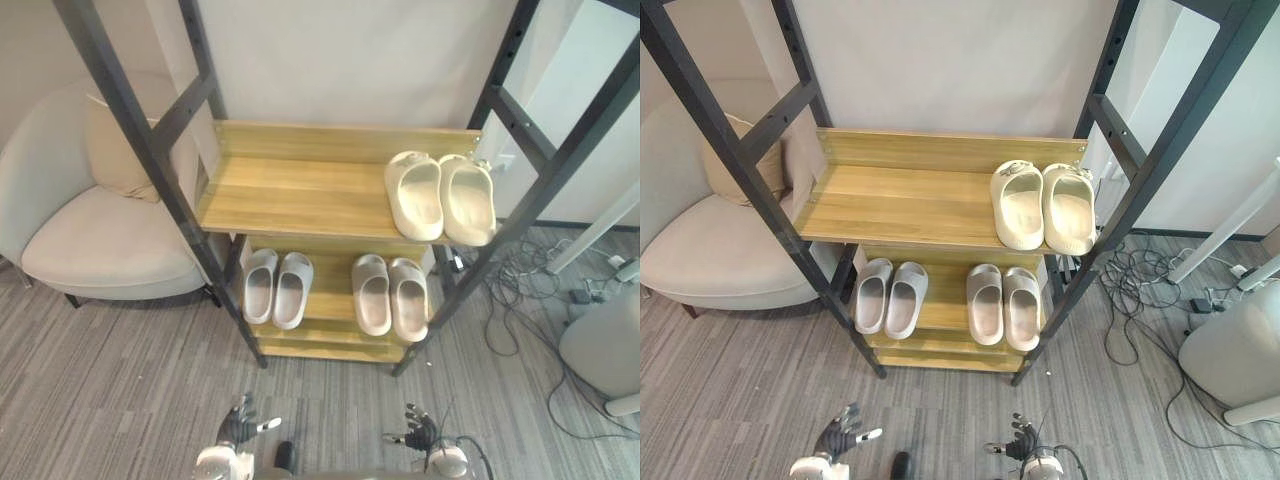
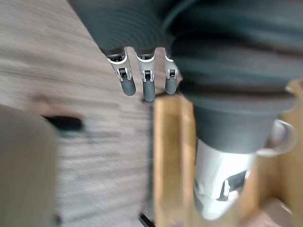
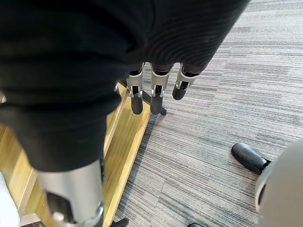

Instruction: Organize the slippers on the shoe rack

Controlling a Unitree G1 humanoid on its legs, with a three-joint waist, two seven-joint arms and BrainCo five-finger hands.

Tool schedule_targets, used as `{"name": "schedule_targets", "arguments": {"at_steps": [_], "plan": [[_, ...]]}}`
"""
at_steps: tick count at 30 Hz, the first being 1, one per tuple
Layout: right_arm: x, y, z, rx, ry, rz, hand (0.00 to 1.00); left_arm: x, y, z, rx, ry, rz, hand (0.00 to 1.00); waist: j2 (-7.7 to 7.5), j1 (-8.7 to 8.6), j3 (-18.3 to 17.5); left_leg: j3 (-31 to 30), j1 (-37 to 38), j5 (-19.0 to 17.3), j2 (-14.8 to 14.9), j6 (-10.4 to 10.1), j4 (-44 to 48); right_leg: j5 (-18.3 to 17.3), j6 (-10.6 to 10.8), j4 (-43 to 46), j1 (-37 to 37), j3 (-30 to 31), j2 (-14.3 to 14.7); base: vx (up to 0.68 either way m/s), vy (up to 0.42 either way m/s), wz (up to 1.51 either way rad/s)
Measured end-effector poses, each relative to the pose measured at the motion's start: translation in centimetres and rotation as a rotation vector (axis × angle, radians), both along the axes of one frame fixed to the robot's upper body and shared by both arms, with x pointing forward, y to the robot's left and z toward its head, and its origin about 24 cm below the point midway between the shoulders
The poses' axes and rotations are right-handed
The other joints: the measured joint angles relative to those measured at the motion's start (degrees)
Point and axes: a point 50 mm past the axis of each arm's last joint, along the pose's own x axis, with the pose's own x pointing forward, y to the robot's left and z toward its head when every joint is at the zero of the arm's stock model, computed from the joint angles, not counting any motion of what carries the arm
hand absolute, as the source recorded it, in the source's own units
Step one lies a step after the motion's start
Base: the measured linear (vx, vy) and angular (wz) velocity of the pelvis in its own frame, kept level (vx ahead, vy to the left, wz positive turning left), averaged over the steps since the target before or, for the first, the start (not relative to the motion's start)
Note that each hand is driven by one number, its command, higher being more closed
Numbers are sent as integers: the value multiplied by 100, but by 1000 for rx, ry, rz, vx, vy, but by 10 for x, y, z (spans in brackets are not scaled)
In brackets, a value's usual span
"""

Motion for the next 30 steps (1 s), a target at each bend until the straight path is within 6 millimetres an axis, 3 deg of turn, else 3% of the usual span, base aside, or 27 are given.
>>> {"name": "schedule_targets", "arguments": {"at_steps": [8, 10, 12, 14, 15, 16, 18, 20, 22, 24, 25, 26, 28, 30], "plan": [[-3, 3, -5, 2, 37, -36, 0, -2, -1, -5, 32, 31, 41, 0, 31, -9, 9, 121, 196, -110, 31, -3, 1, -163, 1, 227, 1, 170, -9, 10, 4, -10], [-1, 3, -5, -1, 43, -35, 0, 0, -2, -5, 39, 36, 30, 0, 27, -6, 52, 75, 247, -136, 11, 3, 4, -348, 14, 538, -61, 143, -77, 11, 7, 5], [2, 4, -5, 0, 38, -34, 0, 4, -4, -5, 41, 34, 18, 0, -14, -31, 124, -131, 152, -176, -87, 35, 141, -749, 44, 1320, -330, 155, -271, -3, 15, 40], [4, 6, -5, 5, 37, -34, 0, 11, -6, -4, 43, 29, -1, 0, -53, -60, 193, -475, -60, -210, -242, 78, 332, -1150, -84, 1917, -569, 944, -333, -30, -2, 94], [8, 7, -4, 5, 35, -32, 0, 16, -7, -3, 47, 13, -9, 0, -196, -60, 242, -664, -85, -207, -370, 74, 430, -1358, -37, 1991, -551, 1552, -321, -23, -11, 122], [14, 8, -3, 5, 27, -28, 0, 20, -6, -1, 53, 4, -8, 0, -241, -41, 325, -828, -167, -206, -455, 67, 542, -1517, 131, 2010, -542, 1712, -336, -20, -44, 102], [28, 7, 2, 0, -6, -21, 0, 24, -7, 0, 61, -10, 0, 0, -156, 38, 385, -1047, -307, -210, -436, 30, 700, -1536, 88, 1939, -464, 1460, -288, -40, -89, 76], [46, 6, 9, -7, -56, -25, 0, 29, -12, 1, 57, -24, -6, 0, 74, 0, 501, -1545, -607, -169, -423, -42, 878, -1407, 38, 1620, -275, 952, -162, -39, -92, 105], [58, 4, 14, -5, -89, -40, 0, 38, -20, 4, 43, -51, -21, 0, 238, 69, 641, -1750, -855, -12, -387, -177, 915, -1326, -32, 1528, -208, 591, -30, -45, -104, 101], [69, 5, 19, -3, -117, -48, 0, 43, -28, 6, 26, -67, -38, 0, 261, 73, 691, -1393, -1167, 503, -433, -99, 934, -1280, -139, 1555, -298, 381, -4, -60, -74, 119], [79, 7, 24, -1, -144, -38, 0, 47, -31, 8, 23, -86, -50, 0, 268, 49, 718, -1112, -1240, 986, -432, -87, 616, -1158, -335, 1527, -438, 298, -15, -130, 28, 104], [84, 11, 27, 7, -157, -34, 0, 53, -33, 11, 21, -105, -62, 0, 200, 46, 794, -437, -1385, 681, -401, 24, 976, -1112, -399, 1414, -452, 135, -88, -117, 44, 90], [95, 12, 34, 4, -203, -33, 0, 57, -34, 13, 19, -115, -63, 0, 147, 18, 910, 1061, -1675, -798, -116, 532, 3155, -1106, -370, 1541, -405, -256, -180, -49, 6, 68], [88, 7, 33, -5, -202, -47, 0, 55, -38, 12, 10, -113, -62, 0, 290, -71, 857, 1951, -1438, -1341, 438, 462, 3808, -1117, -377, 1806, -386, -752, -186, -32, 9, 78]]}}
